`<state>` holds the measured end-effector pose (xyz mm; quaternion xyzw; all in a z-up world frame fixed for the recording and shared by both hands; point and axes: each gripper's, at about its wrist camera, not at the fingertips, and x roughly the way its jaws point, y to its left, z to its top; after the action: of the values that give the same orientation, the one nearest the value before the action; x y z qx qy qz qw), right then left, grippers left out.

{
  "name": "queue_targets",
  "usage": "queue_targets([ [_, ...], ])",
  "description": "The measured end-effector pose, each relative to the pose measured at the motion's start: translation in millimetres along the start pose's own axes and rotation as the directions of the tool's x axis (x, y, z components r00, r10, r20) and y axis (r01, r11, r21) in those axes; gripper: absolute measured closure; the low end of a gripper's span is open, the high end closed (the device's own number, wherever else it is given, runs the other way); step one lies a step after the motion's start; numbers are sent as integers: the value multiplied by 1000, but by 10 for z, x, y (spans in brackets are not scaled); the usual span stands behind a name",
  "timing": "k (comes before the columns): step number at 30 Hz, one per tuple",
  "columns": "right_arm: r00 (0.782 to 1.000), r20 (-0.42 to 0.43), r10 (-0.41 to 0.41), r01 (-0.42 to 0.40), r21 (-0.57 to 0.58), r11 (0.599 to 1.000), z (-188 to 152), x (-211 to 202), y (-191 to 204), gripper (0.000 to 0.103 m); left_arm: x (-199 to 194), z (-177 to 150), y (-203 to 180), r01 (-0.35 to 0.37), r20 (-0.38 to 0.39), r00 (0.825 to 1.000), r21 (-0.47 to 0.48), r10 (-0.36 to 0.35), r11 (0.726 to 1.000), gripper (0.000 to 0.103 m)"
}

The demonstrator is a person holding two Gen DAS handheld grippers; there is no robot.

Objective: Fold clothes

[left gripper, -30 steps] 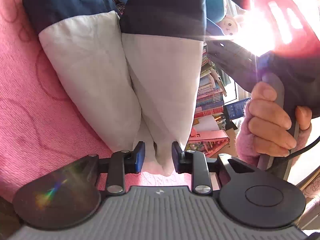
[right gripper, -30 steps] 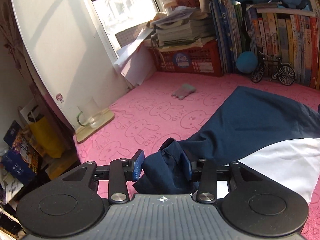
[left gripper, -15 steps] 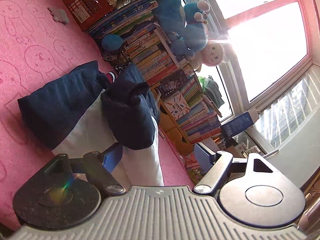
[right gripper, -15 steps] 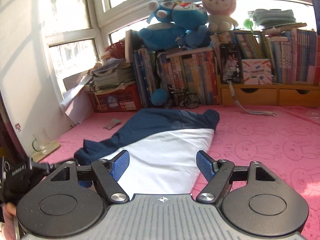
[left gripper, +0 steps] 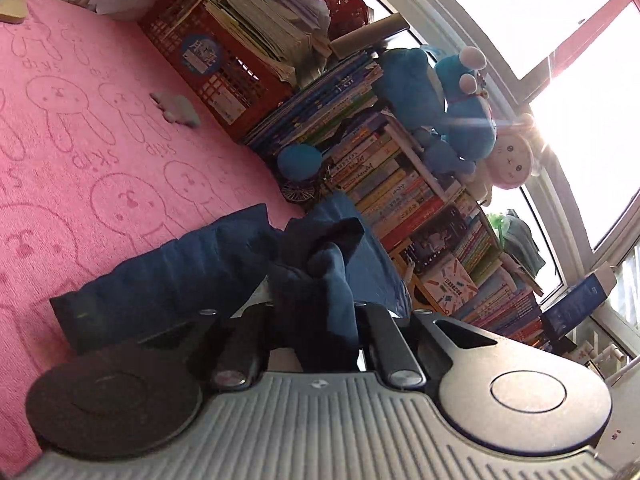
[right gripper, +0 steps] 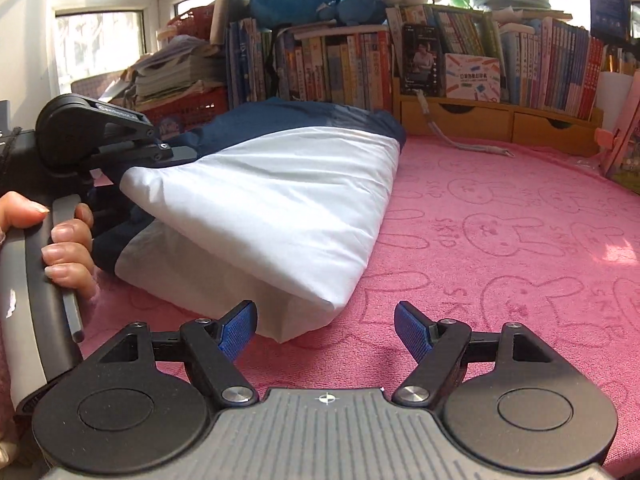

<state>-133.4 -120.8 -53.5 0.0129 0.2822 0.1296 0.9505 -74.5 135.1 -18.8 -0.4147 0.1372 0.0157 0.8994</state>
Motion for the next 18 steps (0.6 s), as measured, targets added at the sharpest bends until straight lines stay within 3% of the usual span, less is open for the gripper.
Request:
queue_targets([
  [5, 995, 41, -92, 93, -35, 995, 42, 156, 115, 27, -155, 100, 105, -65, 97, 993, 52, 60, 997, 94],
  [8, 988, 83, -133, 146, -171, 974, -22, 165, 306, 29, -183, 94, 228, -121, 90, 989, 80, 114, 989, 93],
  [12, 977, 141, -161, 200, -330, 923, -116, 178, 536, 39, -197, 15, 289, -171, 73, 984, 148, 162, 974, 87],
  [18, 987, 102, -125, 149, -275, 950, -36, 234, 447, 47, -223, 16, 334, -185, 69, 982, 192, 174, 964, 85],
])
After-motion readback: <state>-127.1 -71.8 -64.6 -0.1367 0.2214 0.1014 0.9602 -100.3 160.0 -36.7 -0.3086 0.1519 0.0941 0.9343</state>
